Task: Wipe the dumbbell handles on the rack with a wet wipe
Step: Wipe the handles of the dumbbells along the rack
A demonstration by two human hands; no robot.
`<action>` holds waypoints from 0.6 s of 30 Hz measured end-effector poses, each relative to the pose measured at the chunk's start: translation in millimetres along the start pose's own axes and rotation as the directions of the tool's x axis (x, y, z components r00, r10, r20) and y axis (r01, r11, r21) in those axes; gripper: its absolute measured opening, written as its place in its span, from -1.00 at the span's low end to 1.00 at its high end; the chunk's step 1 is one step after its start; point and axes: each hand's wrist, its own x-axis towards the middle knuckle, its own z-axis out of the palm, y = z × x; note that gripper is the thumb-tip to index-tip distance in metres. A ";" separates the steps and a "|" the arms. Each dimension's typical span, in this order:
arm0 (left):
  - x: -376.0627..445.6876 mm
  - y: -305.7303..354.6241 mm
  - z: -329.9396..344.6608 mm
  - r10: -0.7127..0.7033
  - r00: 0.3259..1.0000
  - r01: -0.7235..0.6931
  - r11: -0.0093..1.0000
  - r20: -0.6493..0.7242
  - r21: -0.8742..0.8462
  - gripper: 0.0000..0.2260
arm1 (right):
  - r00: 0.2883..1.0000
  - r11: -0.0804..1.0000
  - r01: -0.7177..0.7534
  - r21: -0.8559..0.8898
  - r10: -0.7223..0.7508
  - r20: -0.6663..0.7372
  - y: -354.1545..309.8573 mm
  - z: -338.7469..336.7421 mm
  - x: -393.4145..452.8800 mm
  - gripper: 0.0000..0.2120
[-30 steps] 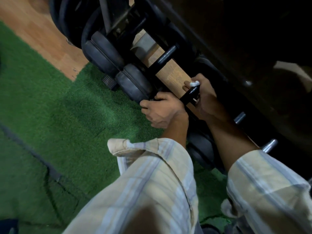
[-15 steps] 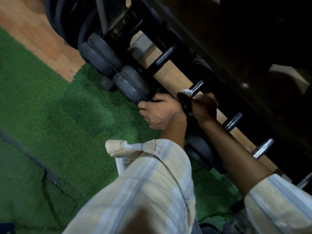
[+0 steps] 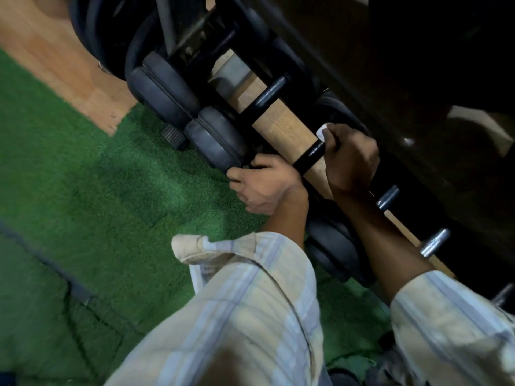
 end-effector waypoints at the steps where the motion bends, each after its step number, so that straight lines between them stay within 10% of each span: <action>1: 0.0 -0.2 0.0 0.000 1.000 0.000 1.000 0.001 0.000 -0.66 | 0.995 0.993 -0.082 0.081 0.078 0.058 -1.5 -2.6 -2.4 -0.88; 10: -1.6 2.5 -4.1 0.000 1.000 0.000 1.000 0.003 0.009 -0.67 | 0.835 0.802 -0.542 0.252 0.480 0.268 -22.3 -15.7 -20.5 -0.76; 14: -1.6 1.5 -3.3 0.012 1.000 -0.012 1.000 0.004 0.014 -0.66 | 0.477 0.214 -0.856 0.470 0.675 0.562 -17.6 -10.0 -6.5 -0.72; 18: -2.7 1.0 -2.9 0.010 1.000 -0.010 1.000 -0.002 0.014 -0.64 | 0.243 -0.258 -0.878 0.404 0.487 0.839 0.6 6.7 13.9 -0.59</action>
